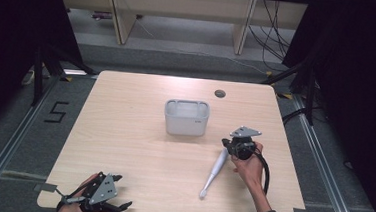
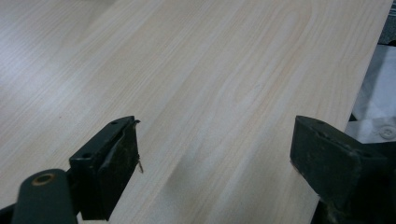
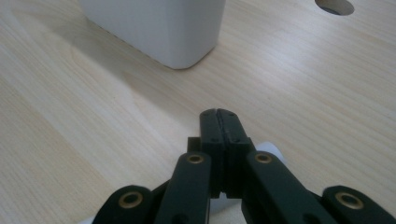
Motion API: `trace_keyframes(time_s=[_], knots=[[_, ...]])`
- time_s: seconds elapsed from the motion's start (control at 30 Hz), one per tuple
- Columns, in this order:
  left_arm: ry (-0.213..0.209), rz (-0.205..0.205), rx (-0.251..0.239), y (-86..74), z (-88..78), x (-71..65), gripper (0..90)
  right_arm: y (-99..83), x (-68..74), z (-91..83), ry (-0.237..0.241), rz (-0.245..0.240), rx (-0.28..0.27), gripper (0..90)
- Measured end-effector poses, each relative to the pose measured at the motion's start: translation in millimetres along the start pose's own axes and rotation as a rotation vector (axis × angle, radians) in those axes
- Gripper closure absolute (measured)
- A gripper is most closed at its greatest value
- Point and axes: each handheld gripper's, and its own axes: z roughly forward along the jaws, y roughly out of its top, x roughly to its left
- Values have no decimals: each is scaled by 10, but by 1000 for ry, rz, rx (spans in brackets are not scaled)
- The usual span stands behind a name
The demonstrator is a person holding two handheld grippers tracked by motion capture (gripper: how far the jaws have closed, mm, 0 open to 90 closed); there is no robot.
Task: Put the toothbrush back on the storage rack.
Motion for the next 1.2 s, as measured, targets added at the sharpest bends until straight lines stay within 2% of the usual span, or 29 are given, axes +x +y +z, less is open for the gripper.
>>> trace_keyframes(time_s=[0.13,0.17,0.2,0.27,0.3,0.33,0.37,0.4,0.47,0.5,0.53,0.6,0.73,0.8,0.83,0.87,0.93,1.0,1.03,1.07,1.13,1.17,1.2], knots=[[10,9,-12,-2,4,3,148,-7,-34,38,-1,5,6,900],[13,13,10,-1,7,10,148,-10,-43,48,-2,4,10,900],[10,11,9,-1,7,9,148,-13,-42,49,0,20,26,900],[4,4,11,0,5,5,148,-17,-63,64,-2,2,18,899],[0,5,-6,-3,8,1,148,-22,-58,55,1,27,41,900],[-5,-3,11,-1,2,4,148,-24,-65,56,1,23,40,899],[10,11,7,1,3,12,148,-27,-66,54,1,28,48,899],[3,-5,-5,0,4,-2,148,-31,-71,54,1,26,50,899],[12,13,-4,1,-1,5,148,-36,-73,52,0,30,56,899],[-8,12,6,4,-9,9,148,-38,-80,49,2,28,58,899],[-8,12,6,4,-9,9,148,-38,-80,49,2,28,58,899],[-1,3,6,3,-2,2,148,-43,-86,48,0,30,51,898],[18,25,5,2,-8,10,148,-56,-98,35,0,21,70,898],[23,23,8,6,-11,12,148,-63,-88,32,6,32,90,896],[5,-7,-13,2,1,-8,148,-64,-89,30,2,30,91,896],[5,-7,-13,2,1,-8,148,-64,-89,30,2,30,91,896],[9,9,-1,-1,-4,2,148,-71,-80,12,4,33,99,895],[22,25,10,6,-15,13,148,-88,-82,-5,-1,11,104,894],[1,-8,-15,1,1,-11,148,-92,-71,-12,-1,23,106,894],[1,-8,-15,1,1,-11,148,-92,-71,-12,-1,23,106,894],[3,1,-15,-4,3,-7,148,-103,-62,-37,2,28,118,892],[8,18,3,-2,-4,10,148,-108,-58,-47,-2,30,122,892],[9,18,3,-1,-3,11,148,-119,-63,-53,-8,16,123,891]])
